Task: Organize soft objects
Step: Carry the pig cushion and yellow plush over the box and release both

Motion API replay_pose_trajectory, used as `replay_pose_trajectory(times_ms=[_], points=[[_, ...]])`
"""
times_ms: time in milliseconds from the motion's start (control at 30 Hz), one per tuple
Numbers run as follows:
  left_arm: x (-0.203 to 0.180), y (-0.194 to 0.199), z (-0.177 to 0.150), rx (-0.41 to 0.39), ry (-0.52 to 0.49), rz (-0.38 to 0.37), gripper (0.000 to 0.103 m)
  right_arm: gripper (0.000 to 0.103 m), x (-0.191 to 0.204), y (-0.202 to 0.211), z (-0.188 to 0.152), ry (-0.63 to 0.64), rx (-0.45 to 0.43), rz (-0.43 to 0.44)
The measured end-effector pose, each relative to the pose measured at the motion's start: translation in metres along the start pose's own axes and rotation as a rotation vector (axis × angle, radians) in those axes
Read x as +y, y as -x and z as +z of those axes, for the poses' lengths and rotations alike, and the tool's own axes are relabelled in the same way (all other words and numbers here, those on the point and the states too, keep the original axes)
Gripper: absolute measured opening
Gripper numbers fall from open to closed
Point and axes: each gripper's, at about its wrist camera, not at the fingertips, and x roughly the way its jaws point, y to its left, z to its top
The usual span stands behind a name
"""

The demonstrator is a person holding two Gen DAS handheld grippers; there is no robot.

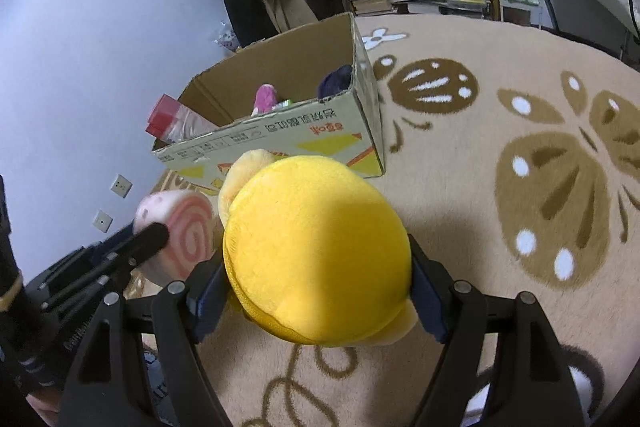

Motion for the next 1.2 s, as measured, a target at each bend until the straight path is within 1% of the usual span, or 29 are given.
replay_pose_trajectory(times_ms=[167,233,333,567,733,833,900,967,1200], points=[[0.003,0.009,0.013,-0.049,0.004,0.015,0.022,0.082,0.003,0.006,0.005,0.016,-0.034,-0.007],[0.001,0.012,0.018,-0.077,-0.027,0.029,0.022,0.082,0.005,0.01,0.01,0.026,-0.068,0.009],[-0.002,0.019,0.029,-0.125,-0.073,0.059,0.022,0.082,0.009,0.014,0.016,0.049,-0.101,0.008],[0.002,0.039,0.058,-0.236,-0.087,0.08,0.022,0.082,0.014,0.028,0.036,0.075,-0.177,-0.015],[0.01,0.043,0.078,-0.291,-0.081,0.111,0.022,0.082,0.015,0.039,0.056,0.103,-0.229,-0.017],[0.014,0.045,0.088,-0.317,-0.076,0.117,0.022,0.082,0.018,0.042,0.067,0.106,-0.245,-0.002],[0.014,0.043,0.096,-0.335,-0.096,0.125,0.022,0.082,0.022,0.042,0.074,0.109,-0.25,0.012],[0.015,0.04,0.102,-0.354,-0.118,0.126,0.022,0.082,0.028,0.043,0.077,0.133,-0.256,0.005],[0.015,0.024,0.121,-0.361,-0.141,0.123,0.022,0.082,0.04,0.028,0.094,0.19,-0.257,-0.009]])
